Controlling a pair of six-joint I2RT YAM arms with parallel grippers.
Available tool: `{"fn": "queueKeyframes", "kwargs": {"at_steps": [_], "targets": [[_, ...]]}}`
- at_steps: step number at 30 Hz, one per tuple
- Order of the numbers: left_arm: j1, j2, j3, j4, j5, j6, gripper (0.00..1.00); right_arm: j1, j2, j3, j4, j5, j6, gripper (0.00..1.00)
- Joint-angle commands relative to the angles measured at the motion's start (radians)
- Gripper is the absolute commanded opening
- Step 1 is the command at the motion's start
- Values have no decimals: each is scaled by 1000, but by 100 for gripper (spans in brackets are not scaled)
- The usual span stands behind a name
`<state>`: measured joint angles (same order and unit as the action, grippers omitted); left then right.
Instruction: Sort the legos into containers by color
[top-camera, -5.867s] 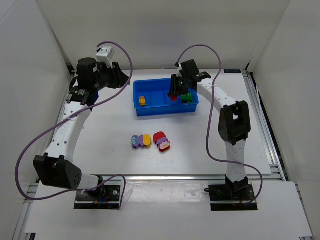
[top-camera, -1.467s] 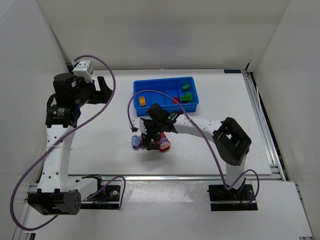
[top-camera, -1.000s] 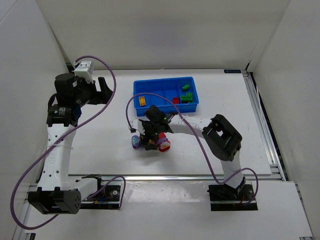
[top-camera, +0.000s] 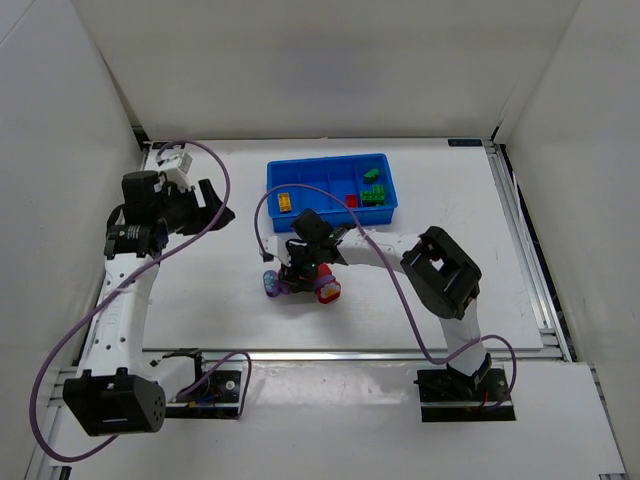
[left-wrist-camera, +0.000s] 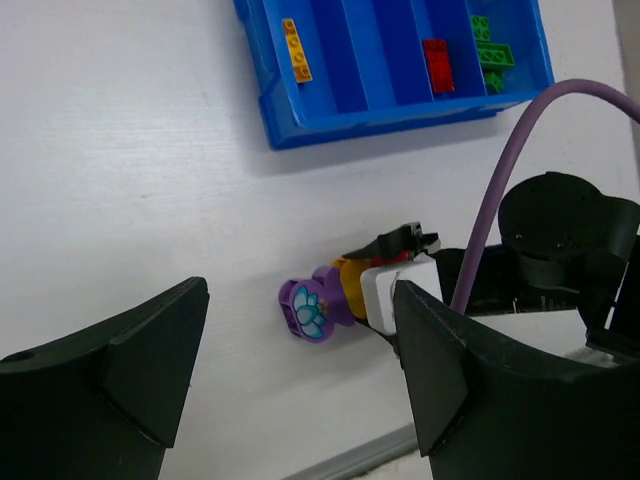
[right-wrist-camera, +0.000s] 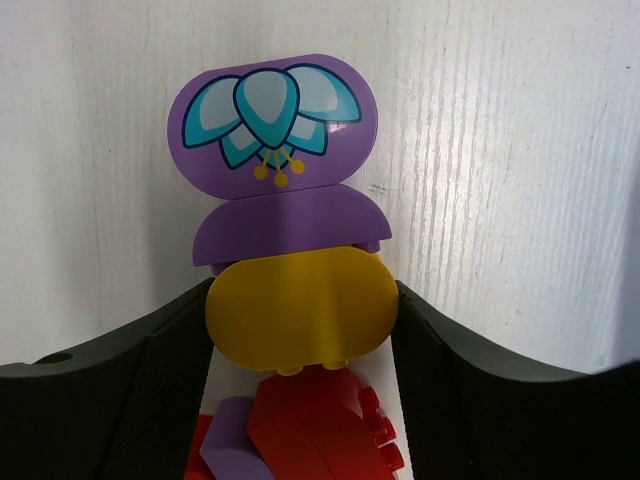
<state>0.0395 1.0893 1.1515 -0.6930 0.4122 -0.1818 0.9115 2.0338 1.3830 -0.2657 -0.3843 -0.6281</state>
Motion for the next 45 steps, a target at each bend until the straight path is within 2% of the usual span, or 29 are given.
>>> {"fn": "queueKeyframes", "kwargs": {"at_steps": [1,3,8,11,14,21,25,33,41,45], "targets": [[51,-19,-24,-34,141,-59,85,-11,-96,-12,11,-10,22,26],[103,1,-42,-48,233,-67,84,-20,-138,-25,3,-8,37,22],[209,90,-117,-57,578,-111,82,-39,-243,-44,22,36,109,15],[240,115,-165,-16,701,-107,80,-54,-282,-33,31,41,171,12],[238,149,-177,-13,757,-100,77,-66,-290,4,33,41,226,11],[238,236,-144,-8,774,-108,71,-63,-264,112,40,24,291,9],[226,270,-124,-8,774,-100,71,-60,-245,148,42,9,298,9],[211,313,-76,-8,819,-81,82,-30,-234,163,37,-5,288,8],[183,359,-53,-8,844,-71,81,-2,-215,189,45,-7,283,8],[183,373,-52,-5,812,-71,77,4,-204,205,49,-4,283,8]]}}
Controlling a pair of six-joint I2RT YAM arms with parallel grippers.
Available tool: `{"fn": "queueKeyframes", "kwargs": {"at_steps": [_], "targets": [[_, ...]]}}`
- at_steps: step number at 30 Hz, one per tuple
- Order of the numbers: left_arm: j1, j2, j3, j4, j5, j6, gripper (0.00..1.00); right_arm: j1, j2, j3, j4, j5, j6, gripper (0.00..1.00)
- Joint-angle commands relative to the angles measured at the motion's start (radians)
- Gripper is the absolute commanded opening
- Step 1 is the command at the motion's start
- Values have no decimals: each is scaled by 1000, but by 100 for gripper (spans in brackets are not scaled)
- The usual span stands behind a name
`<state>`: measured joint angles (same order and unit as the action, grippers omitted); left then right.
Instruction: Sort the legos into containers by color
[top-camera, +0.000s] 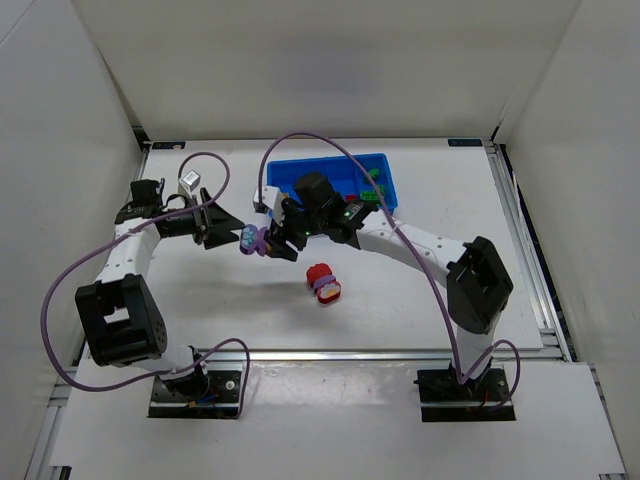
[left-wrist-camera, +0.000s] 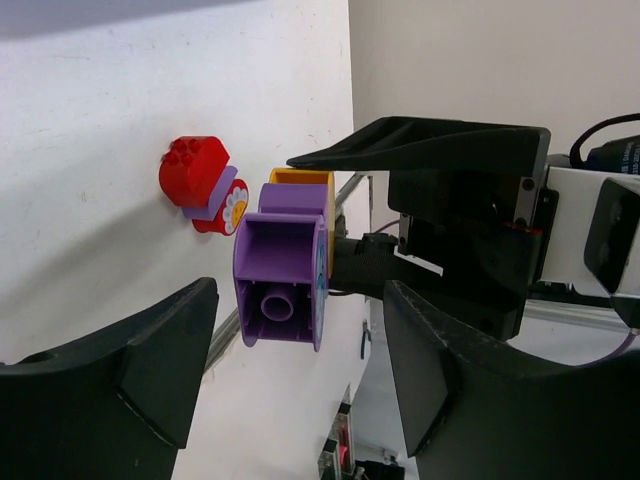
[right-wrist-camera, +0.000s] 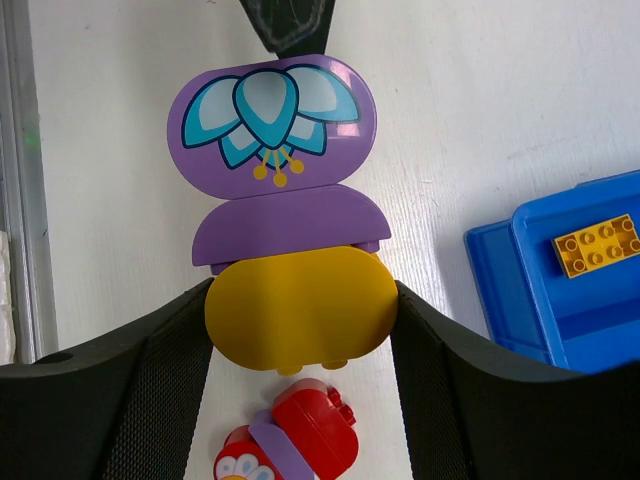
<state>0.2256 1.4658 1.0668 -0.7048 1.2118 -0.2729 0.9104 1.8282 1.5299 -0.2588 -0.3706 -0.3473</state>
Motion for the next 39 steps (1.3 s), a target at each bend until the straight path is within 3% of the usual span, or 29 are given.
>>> {"fn": "queueKeyframes", "kwargs": {"at_steps": [1,5,9,18,22,23,24,39], "targets": [[-3,-2,33,8,11,20,75,5,3,62,43,-17,1,8],[-5,10,32,8,17,20,71,8,16,76,46,-17,1,8],[-9,11,28,10,12,17,61,8,22,87,49,-16,4,8],[-14,8,22,19,17,8,57,24,43,121,52,-17,5,7],[-12,-8,5,44,25,-8,29,25,40,113,52,-5,1,5],[-12,-13,1,47,20,-9,15,24,36,101,49,-1,-4,4],[-14,-18,-1,48,11,-8,10,24,31,87,49,5,-10,4],[121,-52,-2,157,41,-77,10,-97,-102,-128,36,29,-32,0]]}}
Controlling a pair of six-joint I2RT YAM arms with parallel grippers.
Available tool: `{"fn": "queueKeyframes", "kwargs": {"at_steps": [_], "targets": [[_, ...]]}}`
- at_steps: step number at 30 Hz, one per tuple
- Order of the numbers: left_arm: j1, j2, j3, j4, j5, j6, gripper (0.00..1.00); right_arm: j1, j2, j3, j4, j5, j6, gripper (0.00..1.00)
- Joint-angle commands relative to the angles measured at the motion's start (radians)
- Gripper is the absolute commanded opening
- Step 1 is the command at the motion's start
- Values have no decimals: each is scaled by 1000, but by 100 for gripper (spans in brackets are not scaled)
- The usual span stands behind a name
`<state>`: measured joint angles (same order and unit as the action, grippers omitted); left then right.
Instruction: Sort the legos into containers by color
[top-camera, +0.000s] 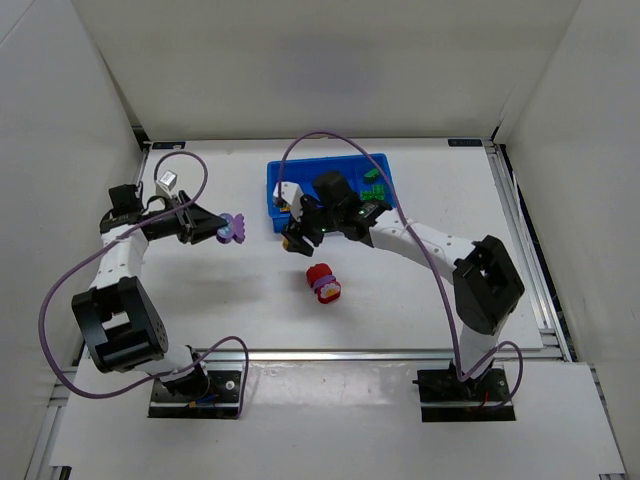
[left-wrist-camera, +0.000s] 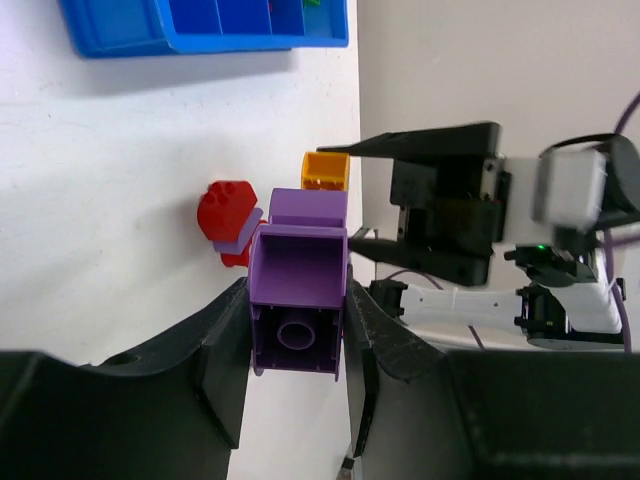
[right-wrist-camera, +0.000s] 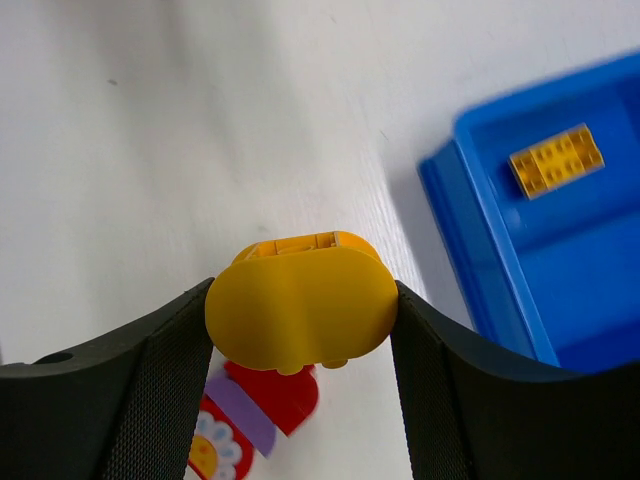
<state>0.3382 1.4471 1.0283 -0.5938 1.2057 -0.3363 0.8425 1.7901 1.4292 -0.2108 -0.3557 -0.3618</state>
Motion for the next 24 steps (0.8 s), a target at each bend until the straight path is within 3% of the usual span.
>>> {"fn": "queueKeyframes", "kwargs": {"at_steps": [1,12,19,24], "targets": [[10,-30,41,51,49,-15,10,-40,-67,-33,-12,14,-17,0],[9,7,101,58,0,-6,10,-154,-83,-36,-12,70,3,0],[-1,-14,110,74,-66,0,10,-221,44,183,-25,66,12,0],[-1,-14,119,81,-90,-6,10,-215,231,414,-39,43,47,1]]}}
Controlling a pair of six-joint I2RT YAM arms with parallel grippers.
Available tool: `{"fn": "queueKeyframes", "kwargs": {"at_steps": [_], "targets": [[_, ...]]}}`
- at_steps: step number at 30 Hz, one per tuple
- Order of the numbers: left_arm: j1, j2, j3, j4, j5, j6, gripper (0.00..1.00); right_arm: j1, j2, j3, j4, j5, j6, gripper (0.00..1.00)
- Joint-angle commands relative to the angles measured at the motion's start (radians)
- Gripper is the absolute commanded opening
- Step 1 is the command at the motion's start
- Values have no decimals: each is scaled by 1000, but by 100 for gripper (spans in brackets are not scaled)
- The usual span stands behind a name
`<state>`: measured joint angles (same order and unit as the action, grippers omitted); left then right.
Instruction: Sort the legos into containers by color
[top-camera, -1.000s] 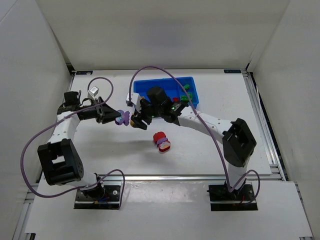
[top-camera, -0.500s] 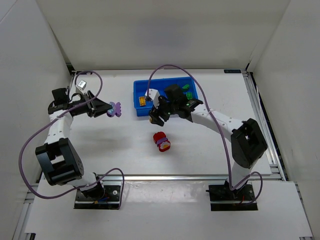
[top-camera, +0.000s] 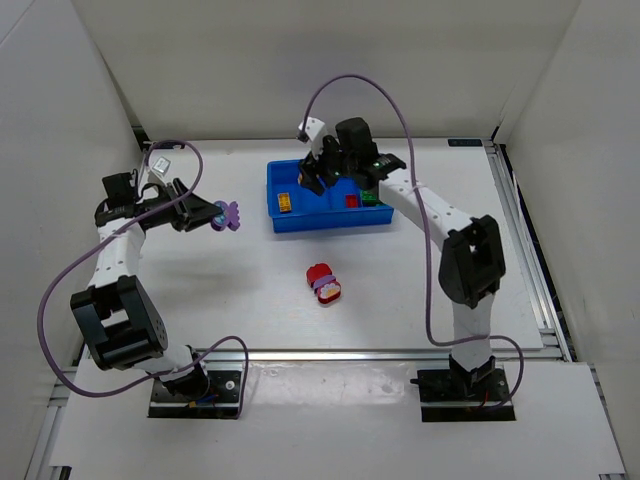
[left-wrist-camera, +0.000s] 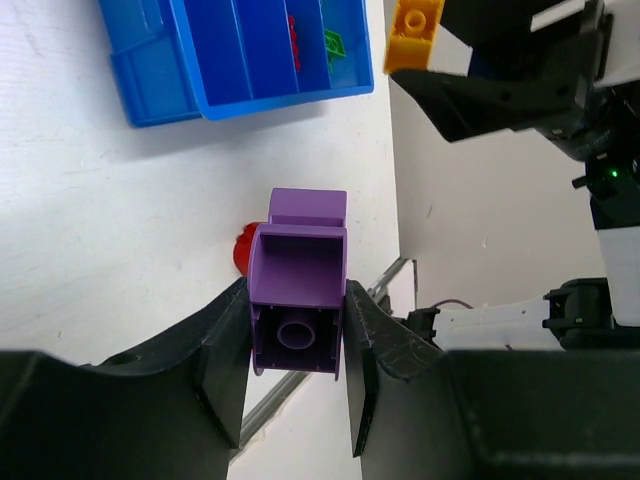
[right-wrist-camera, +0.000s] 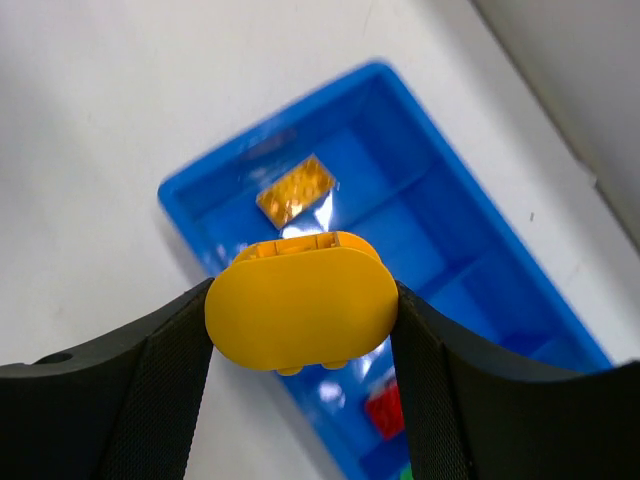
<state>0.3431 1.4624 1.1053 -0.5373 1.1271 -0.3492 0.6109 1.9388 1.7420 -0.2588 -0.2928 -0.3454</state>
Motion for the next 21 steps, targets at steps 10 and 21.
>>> {"fn": "queueKeyframes", "kwargs": {"at_steps": [10,21], "targets": [[-4,-53,44,26,-27,12,11,32,327,310,7,-2,42,15],[-4,-60,50,26,-38,9,13,47,460,415,-7,26,11,62]]}}
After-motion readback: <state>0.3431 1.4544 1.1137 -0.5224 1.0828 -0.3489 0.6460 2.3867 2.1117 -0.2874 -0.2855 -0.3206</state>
